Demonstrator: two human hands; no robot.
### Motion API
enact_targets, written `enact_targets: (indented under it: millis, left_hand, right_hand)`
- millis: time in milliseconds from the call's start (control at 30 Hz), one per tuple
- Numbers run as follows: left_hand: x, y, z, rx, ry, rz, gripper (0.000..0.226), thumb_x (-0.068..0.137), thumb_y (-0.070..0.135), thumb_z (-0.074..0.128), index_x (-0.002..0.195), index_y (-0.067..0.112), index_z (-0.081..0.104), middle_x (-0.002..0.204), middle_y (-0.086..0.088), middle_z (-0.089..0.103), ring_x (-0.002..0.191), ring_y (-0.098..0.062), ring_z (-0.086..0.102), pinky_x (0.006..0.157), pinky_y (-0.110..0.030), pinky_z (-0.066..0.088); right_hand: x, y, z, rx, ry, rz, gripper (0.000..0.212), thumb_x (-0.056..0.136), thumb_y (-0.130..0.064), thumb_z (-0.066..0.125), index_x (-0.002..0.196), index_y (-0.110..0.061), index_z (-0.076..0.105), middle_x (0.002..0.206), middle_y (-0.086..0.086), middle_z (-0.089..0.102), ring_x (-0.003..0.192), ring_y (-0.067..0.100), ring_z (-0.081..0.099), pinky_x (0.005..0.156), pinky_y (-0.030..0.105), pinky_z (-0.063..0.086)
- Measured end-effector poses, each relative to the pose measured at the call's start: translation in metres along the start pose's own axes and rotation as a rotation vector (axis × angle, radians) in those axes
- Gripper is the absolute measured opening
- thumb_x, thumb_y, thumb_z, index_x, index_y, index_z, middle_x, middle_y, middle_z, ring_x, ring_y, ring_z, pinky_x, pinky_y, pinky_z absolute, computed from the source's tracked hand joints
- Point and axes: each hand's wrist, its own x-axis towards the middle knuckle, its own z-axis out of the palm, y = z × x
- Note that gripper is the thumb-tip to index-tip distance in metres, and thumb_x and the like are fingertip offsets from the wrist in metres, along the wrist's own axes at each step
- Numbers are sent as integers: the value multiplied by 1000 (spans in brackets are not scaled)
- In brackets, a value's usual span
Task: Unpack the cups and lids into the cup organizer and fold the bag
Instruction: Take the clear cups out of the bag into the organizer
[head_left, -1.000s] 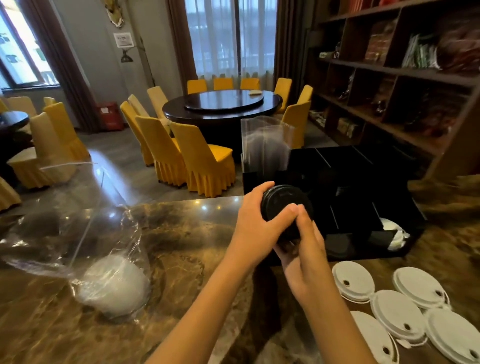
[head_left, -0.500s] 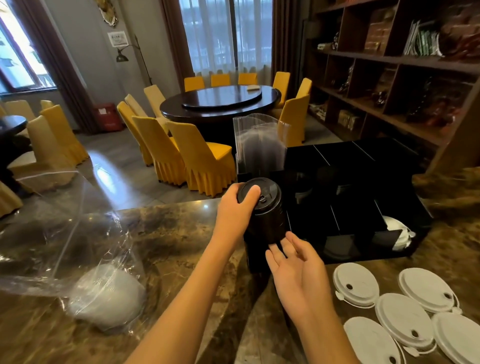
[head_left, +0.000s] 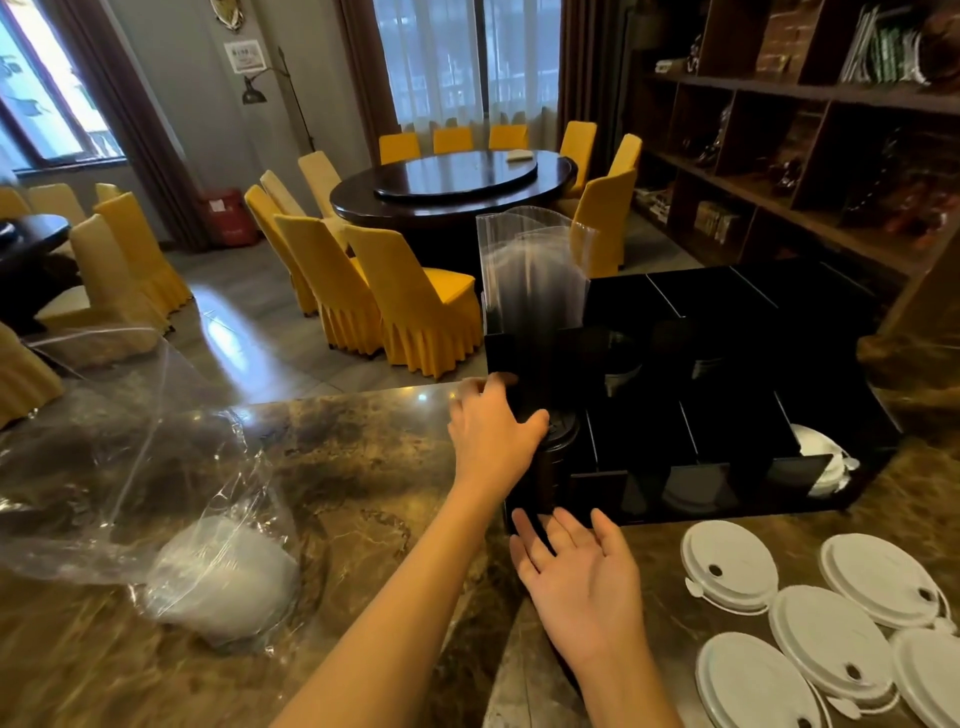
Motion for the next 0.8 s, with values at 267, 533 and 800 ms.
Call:
enact_targets:
  millis: [267,533,800]
  left_hand:
    - [-6,-11,12,-77,24,-97,65,83,37,76,137,25,42,142,-12,41,134,-36,39,108,-52,40]
    - [-45,-38,-31,-446,118,-39,31,95,31,66,123,31,53,120,6,48,107,-13,56,96,-36,52]
    - [-153,-163,-86,-514,317,-324,31,89,-8,62,73,18,69,65,7,69,62,0,61,63,-14,48]
  right_hand:
    - [-9,-6,-13,-105,-50,7,49,105,-33,42,151,-17,40,149,12,50,123,39,57,93,50,48]
    - [-57,-6,53,-625,-288,-291,46,81,-31,60,122,-12,68,117,10,75,102,30,74,82,42,53]
    - [-107,56,172,-1054,-974,-510,28,92,-11,48,105,-8,73,97,12,78,90,28,74,77,32,60]
